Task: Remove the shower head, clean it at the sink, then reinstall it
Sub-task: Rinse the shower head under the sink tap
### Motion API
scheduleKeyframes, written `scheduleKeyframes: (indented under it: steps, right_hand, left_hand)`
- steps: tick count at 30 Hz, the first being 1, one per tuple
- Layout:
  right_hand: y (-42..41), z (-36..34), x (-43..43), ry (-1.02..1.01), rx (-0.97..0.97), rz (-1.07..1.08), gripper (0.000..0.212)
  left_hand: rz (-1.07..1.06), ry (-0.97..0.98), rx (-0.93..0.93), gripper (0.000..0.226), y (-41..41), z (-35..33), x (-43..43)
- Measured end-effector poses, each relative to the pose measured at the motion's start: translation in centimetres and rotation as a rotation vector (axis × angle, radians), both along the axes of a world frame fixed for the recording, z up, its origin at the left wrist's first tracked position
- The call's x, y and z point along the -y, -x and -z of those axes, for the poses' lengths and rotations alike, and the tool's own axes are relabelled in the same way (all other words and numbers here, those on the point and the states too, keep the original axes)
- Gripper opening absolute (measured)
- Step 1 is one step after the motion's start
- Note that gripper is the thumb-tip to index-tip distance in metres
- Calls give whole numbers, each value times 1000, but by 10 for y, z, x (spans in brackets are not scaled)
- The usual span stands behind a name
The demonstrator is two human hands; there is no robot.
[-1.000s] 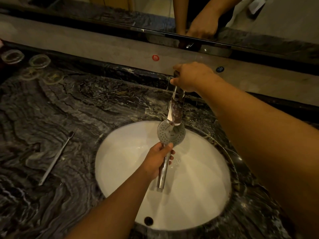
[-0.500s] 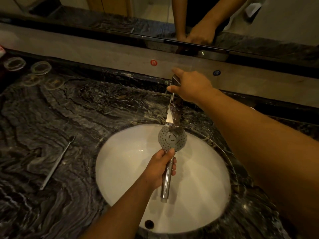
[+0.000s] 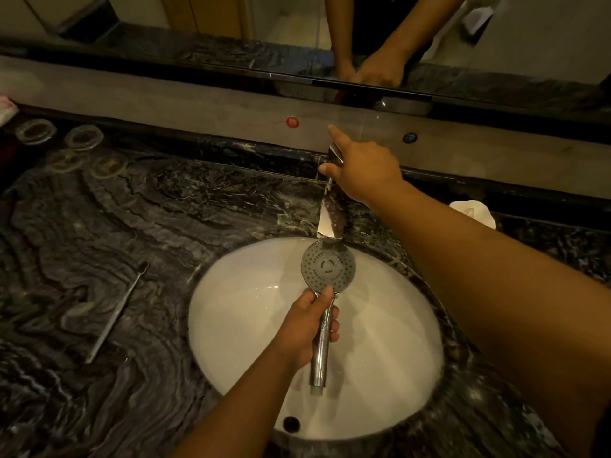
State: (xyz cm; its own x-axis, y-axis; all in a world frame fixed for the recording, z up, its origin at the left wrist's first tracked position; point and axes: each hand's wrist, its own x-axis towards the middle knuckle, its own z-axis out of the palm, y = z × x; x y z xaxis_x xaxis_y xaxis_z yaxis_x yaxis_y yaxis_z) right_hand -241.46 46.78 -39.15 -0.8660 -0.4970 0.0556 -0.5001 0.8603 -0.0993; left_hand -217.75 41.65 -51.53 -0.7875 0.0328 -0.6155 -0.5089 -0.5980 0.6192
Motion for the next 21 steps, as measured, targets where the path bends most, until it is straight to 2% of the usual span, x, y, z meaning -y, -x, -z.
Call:
scheduleKeyframes:
  steps: [6, 12, 17, 21]
  right_hand:
    - [-14, -8, -2, -61, 44, 47, 88]
    - [-52, -8, -27, 37, 134, 70, 95]
    - [-102, -5, -54, 279, 272, 138, 92]
    - [-164, 2, -78, 496, 506, 315, 77]
  left_hand:
    - [26, 82, 27, 32, -19, -16, 6]
    - [14, 145, 50, 35, -39, -44, 14]
    - [-28, 149, 14, 35, -51, -68, 18]
    - [-36, 148, -55, 31, -64, -90, 15]
